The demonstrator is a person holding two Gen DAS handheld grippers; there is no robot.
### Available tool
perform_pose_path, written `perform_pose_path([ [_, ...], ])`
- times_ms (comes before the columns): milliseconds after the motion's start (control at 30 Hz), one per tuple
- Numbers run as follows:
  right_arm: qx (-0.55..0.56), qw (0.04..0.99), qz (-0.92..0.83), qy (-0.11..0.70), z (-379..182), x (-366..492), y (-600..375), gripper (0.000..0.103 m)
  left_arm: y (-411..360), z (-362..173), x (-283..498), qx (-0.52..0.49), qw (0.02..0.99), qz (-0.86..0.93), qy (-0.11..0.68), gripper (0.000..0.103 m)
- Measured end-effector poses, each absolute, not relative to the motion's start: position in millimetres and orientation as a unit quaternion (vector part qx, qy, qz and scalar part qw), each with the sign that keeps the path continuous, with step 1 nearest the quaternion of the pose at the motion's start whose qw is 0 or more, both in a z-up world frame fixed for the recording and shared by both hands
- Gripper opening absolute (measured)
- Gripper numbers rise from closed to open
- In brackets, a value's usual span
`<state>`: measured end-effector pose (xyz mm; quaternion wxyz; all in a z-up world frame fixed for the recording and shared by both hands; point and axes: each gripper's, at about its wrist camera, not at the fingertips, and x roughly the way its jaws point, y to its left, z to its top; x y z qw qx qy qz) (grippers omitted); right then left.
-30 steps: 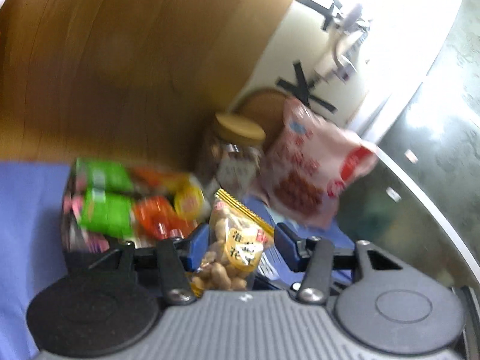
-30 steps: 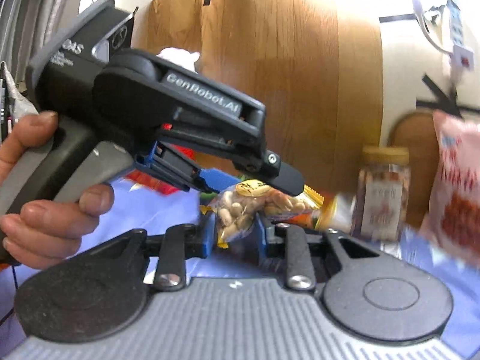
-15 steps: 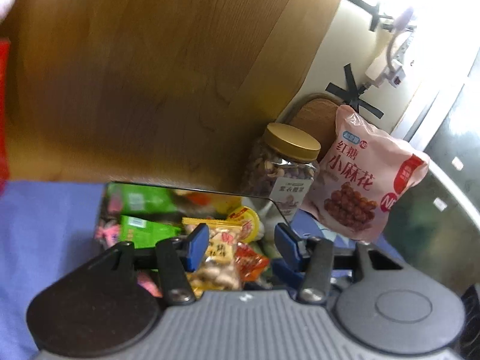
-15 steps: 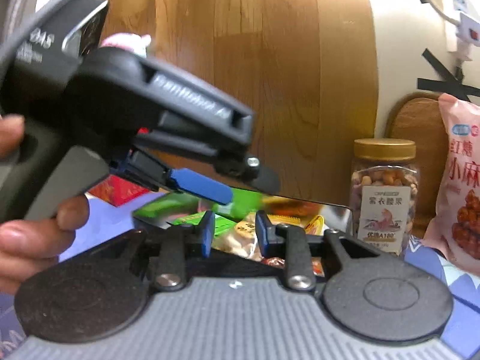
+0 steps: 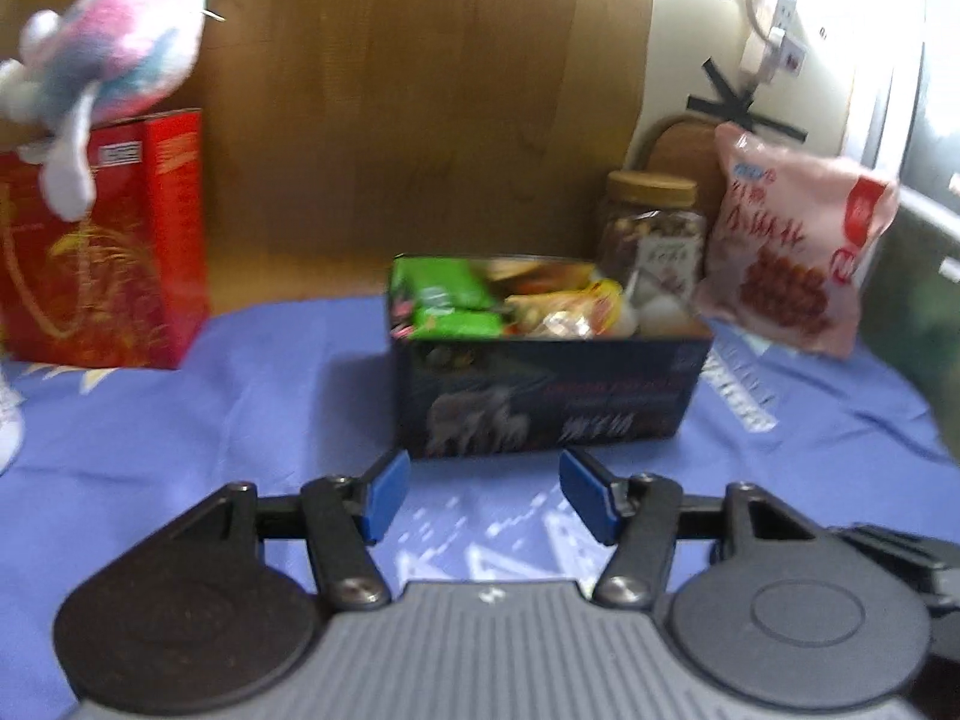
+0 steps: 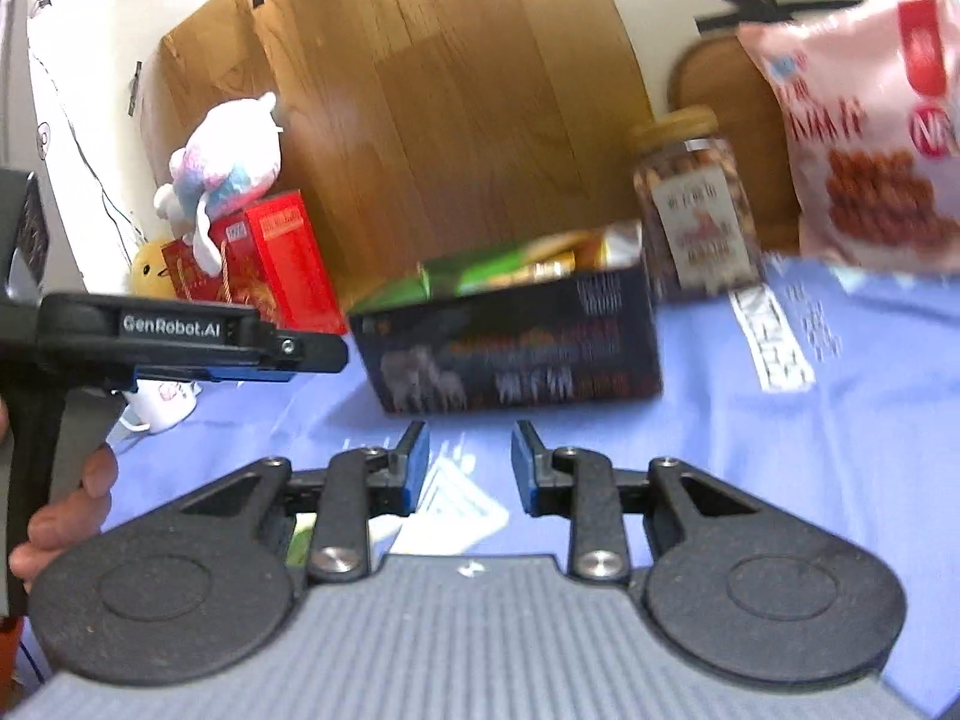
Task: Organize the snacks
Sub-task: 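Reach the open left gripper down to the green candy packet on the cloth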
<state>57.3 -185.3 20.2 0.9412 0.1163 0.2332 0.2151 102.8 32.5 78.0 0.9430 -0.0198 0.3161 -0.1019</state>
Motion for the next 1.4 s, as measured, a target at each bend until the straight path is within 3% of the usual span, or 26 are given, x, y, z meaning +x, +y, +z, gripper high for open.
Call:
perform_pose_path([
  [267, 0.137, 0.94, 0.192, 0.244, 18.8, 35.9, -182.0, 0.043, 33.2, 70.8, 73.3, -0.004, 0.946, -0.071, 0.315, 0.062],
  [533, 0.154, 0.942, 0.188, 0.231, 25.8, 16.1, -180.5, 0.044, 32.0, 70.7, 52.0, 0.025, 0.952, -0.046, 0.3, 0.064],
  [933, 0.178, 0.945, 0.166, 0.22, 24.7, 1.2, -185.3, 0.055, 28.6, 66.7, 38.5, 0.044, 0.954, -0.031, 0.294, 0.067],
  [1400, 0.178, 0.948, 0.168, 0.206, 29.5, -6.9, -180.2, 0.059, 30.0, 68.2, 38.2, 0.053, 0.957, -0.018, 0.286, 0.074],
])
